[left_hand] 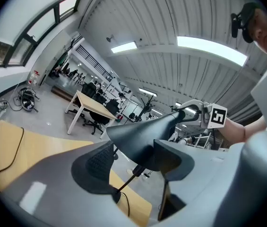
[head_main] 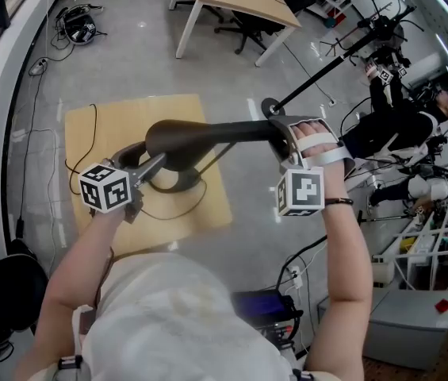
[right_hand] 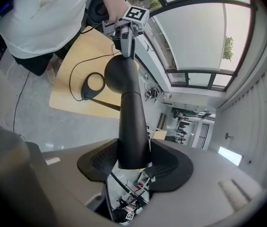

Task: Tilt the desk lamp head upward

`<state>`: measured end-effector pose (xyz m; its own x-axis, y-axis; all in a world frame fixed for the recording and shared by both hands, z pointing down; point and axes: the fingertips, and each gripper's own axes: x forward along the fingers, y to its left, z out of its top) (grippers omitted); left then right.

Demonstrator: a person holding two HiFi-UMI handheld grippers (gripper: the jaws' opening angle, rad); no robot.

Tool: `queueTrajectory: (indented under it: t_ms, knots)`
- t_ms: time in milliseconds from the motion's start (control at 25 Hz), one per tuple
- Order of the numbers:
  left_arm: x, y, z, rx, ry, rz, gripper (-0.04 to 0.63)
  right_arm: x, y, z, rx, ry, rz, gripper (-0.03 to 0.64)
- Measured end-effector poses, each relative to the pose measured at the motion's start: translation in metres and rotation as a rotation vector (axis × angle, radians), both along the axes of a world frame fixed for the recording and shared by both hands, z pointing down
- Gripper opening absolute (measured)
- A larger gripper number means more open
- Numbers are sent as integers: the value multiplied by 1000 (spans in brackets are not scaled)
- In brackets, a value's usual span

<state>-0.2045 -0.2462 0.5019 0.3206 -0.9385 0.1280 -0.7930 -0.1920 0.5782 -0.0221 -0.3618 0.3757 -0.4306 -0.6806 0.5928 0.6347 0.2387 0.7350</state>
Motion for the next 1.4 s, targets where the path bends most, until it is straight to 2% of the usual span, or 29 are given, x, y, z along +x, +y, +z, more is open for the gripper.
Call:
queueTrajectory:
  t_ms: [760,1400]
  knots:
    - [-33,18,-66,84,-213,-89,268,-1,9,17,-87,-157,64,224]
    - [-38,21,-102,129,-333,-136,268,0,8,26,-168,-272,83,224]
